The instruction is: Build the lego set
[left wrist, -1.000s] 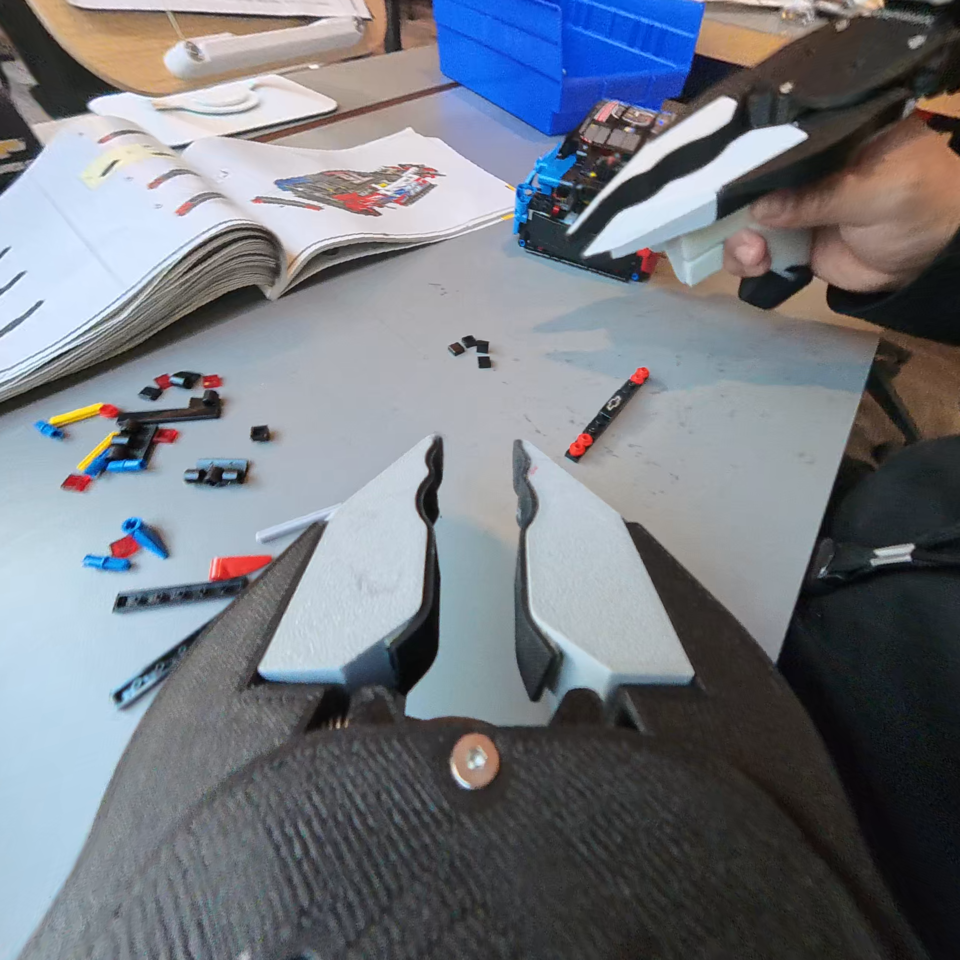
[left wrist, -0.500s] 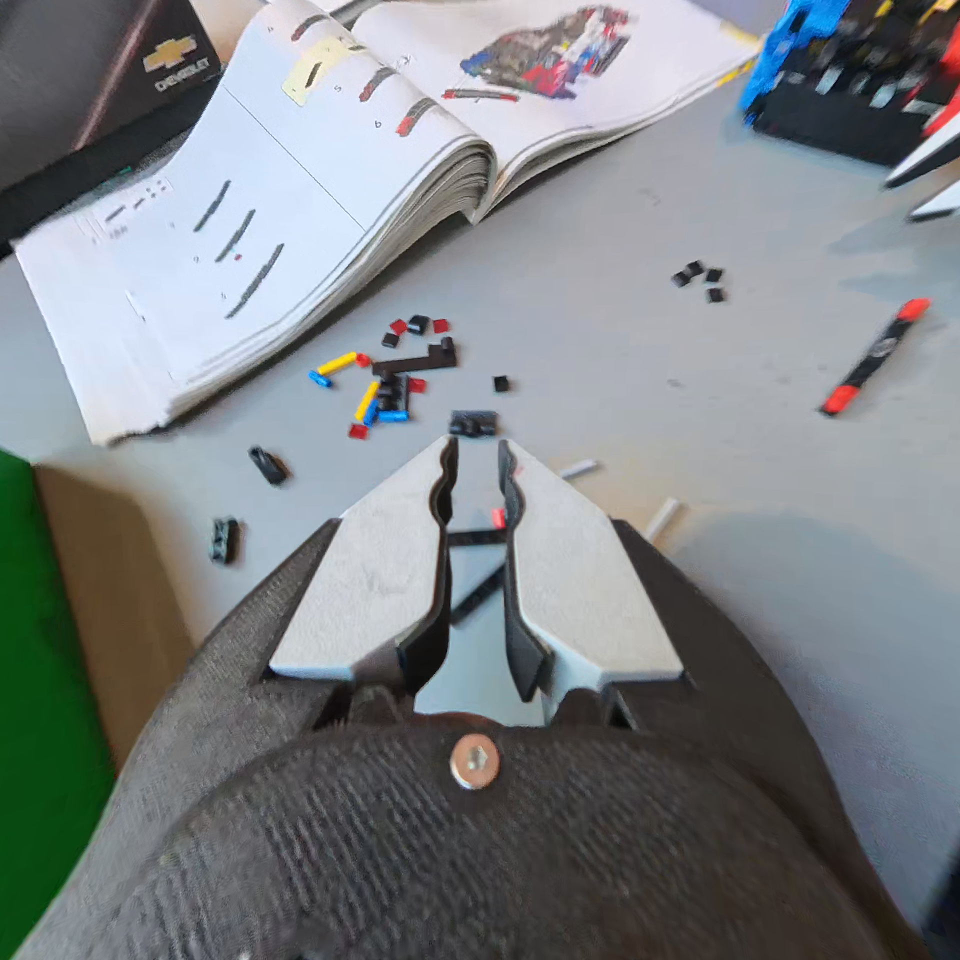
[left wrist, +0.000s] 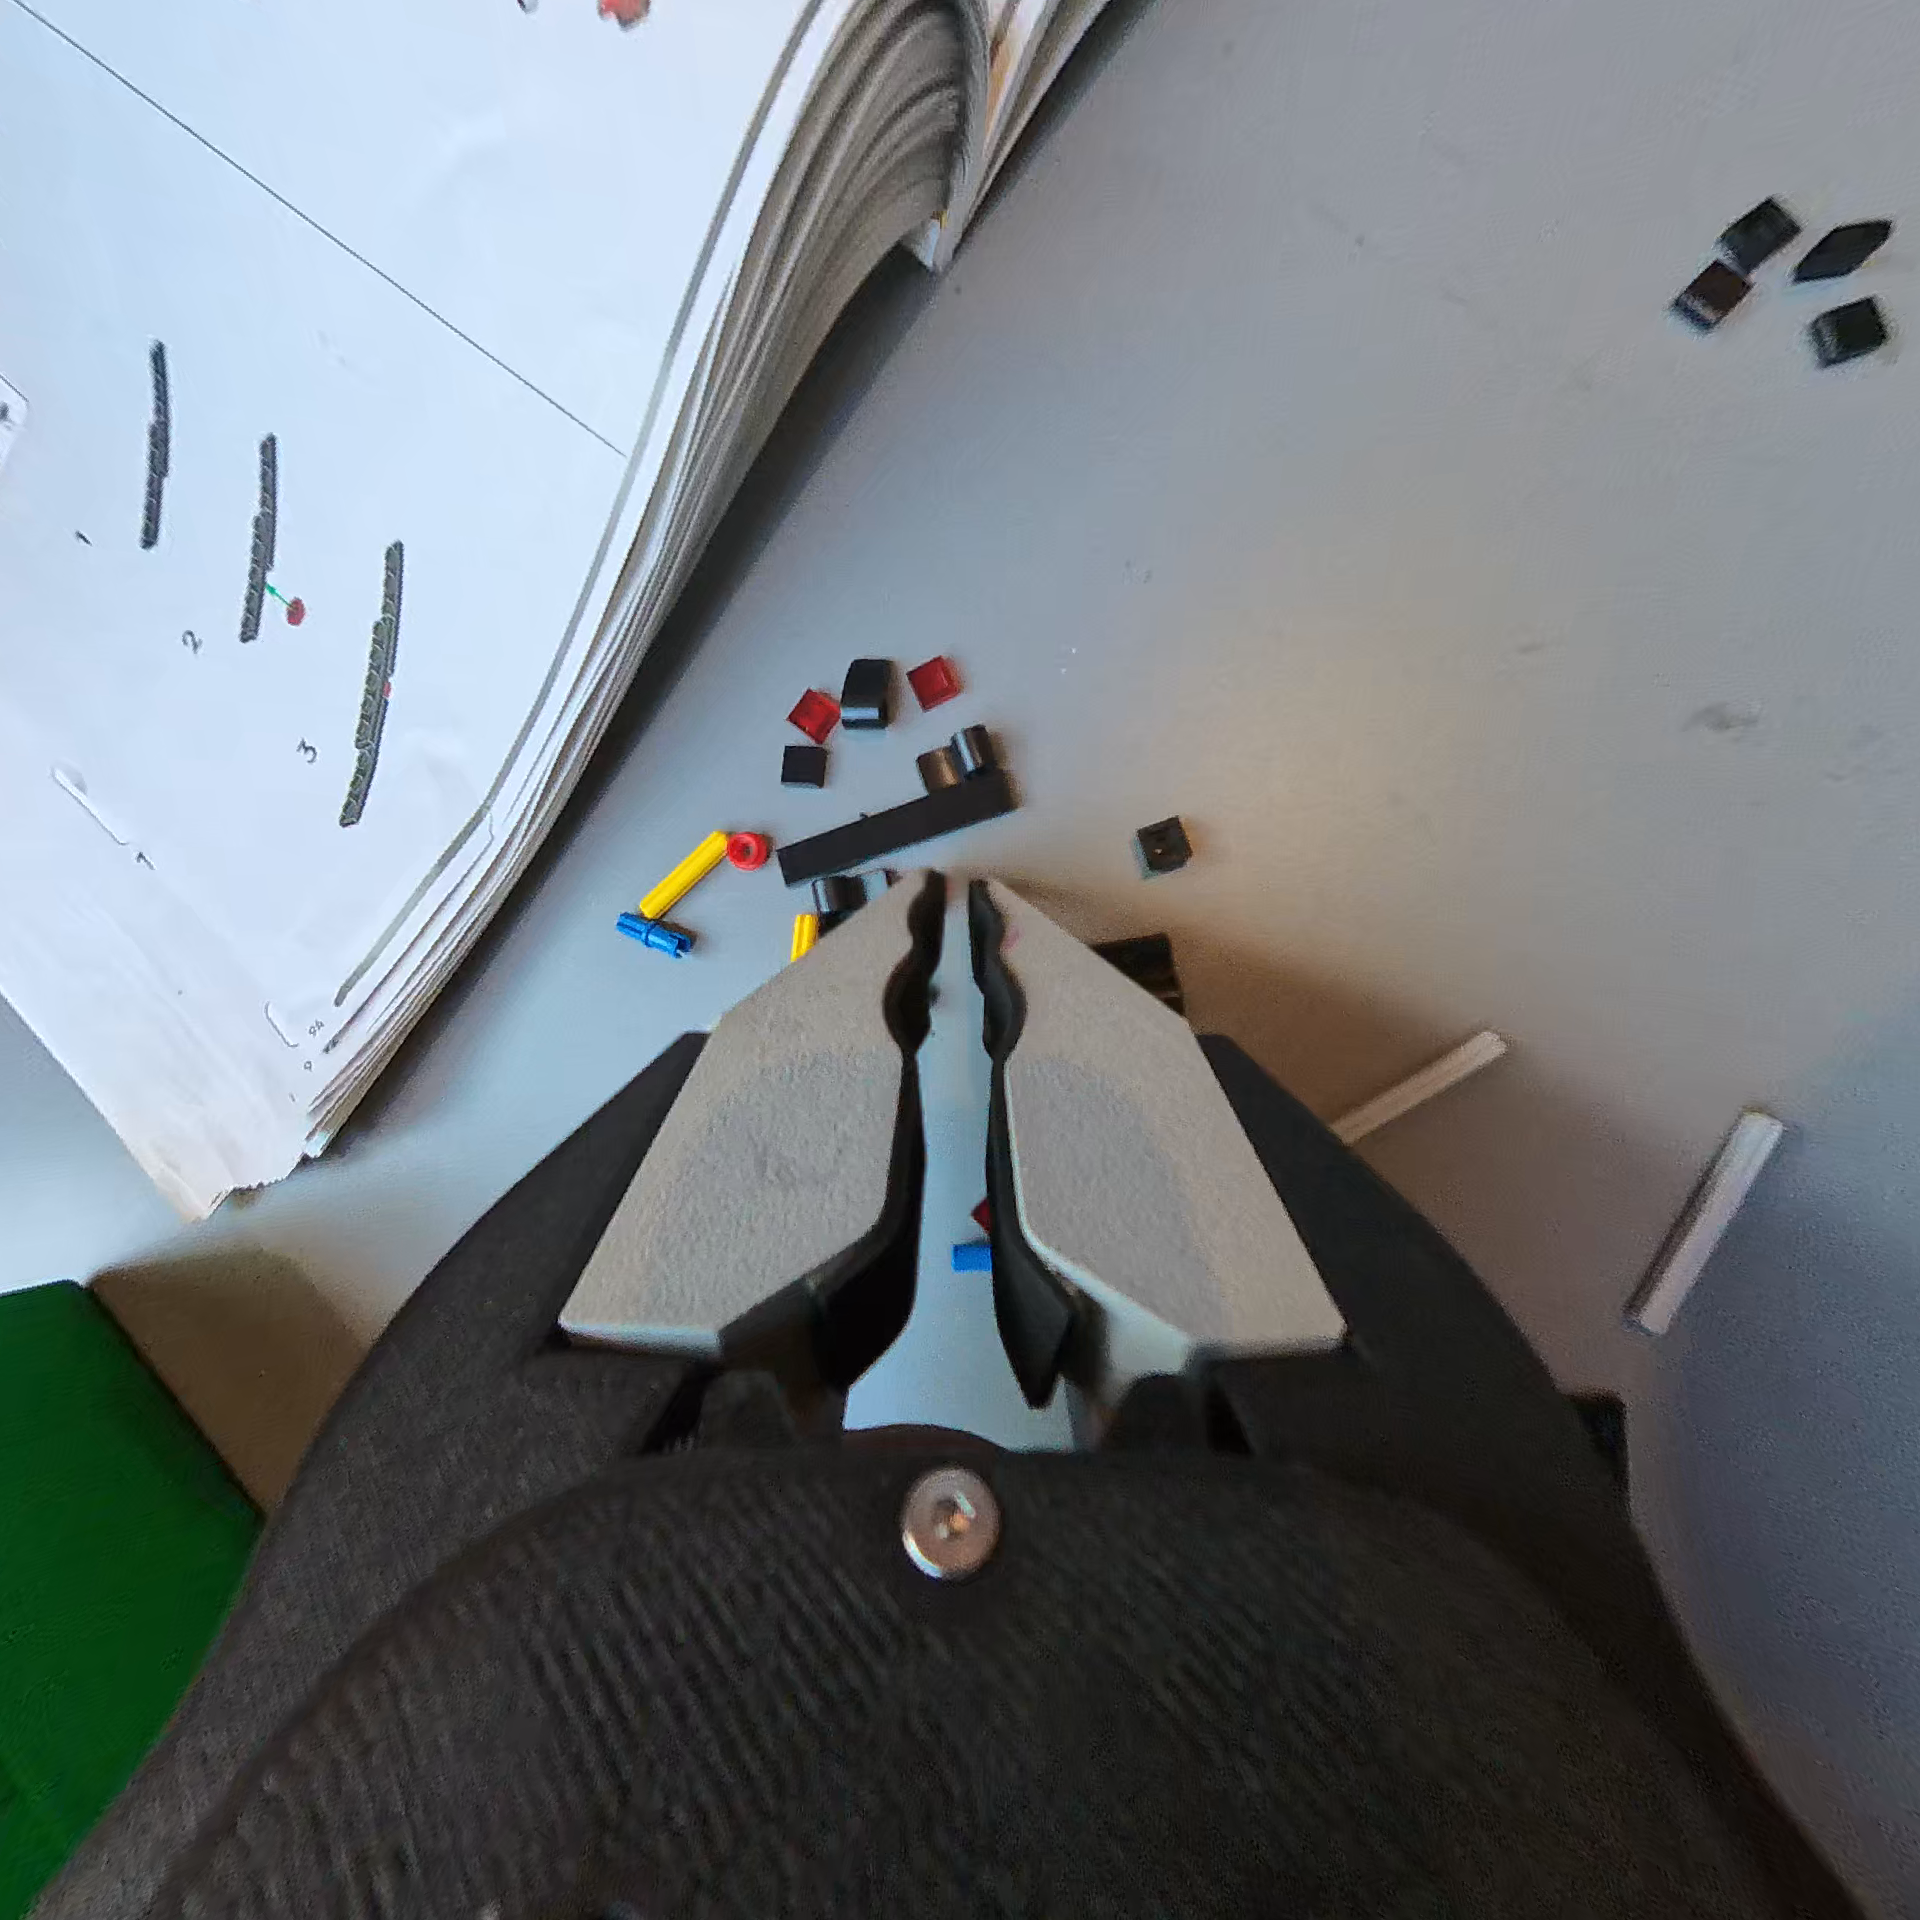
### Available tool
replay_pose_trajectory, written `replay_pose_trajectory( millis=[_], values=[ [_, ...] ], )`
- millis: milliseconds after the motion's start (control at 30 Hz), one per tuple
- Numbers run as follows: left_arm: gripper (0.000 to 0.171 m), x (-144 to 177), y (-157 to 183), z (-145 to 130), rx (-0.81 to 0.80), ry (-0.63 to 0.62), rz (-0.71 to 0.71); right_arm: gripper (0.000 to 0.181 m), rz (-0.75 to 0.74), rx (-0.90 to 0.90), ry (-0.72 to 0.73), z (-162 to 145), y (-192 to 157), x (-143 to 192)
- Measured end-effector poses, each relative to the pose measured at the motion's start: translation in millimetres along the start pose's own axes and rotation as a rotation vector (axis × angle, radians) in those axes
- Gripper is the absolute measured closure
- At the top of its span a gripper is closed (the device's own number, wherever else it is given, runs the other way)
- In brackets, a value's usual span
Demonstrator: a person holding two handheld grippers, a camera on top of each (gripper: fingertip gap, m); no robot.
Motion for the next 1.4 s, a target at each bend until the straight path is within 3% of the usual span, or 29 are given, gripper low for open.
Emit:
replay_pose_trajectory(
  millis=[200, 367, 500, 700, 1000, 1233, 1400],
  values=[
    [0.171, -3.5, 6.0, 2.8, -0.004, -0.019, -0.062, 0.162, 0.013, -0.018, 0.014, 1.3, 1.1, 1.7],
    [0.171, 10.0, 7.6, 10.7, 0.019, 0.072, -0.071, 0.162, 0.021, -0.03, 0.032, 2.6, 1.7, 4.0],
    [0.171, 15.1, 2.0, 8.2, 0.02, 0.06, -0.045, 0.162, 0.027, -0.035, 0.039, 3.0, 1.9, 5.2],
    [0.157, 4.1, -2.4, 1.7, 0.018, -0.035, -0.019, 0.162, 0.029, -0.035, 0.047, 3.5, 1.8, 6.2],
    [0.171, -2.0, -4.2, 3.6, -0.013, -0.066, -0.009, 0.162, 0.038, -0.048, 0.049, 3.3, 2.7, 7.3],
    [0.171, -9.5, 13.5, 14.3, -0.014, -0.04, -0.122, 0.162, 0.036, -0.049, 0.057, 3.8, 2.9, 8.3],
    [0.171, -29.5, 49.6, 42.0, -0.057, -0.014, -0.262, 0.162, 0.035, -0.038, 0.05, 3.1, 1.7, 7.4]
  ],
)
Point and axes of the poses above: each gripper's, where its closed fingertips meet, x back along the fingers, z out of its top, y = z × x across the jaws, the point moved 5 cm from there along x, back along the fingers, and after that the axes turned 14 degrees about -z, right-handed, at the moved point
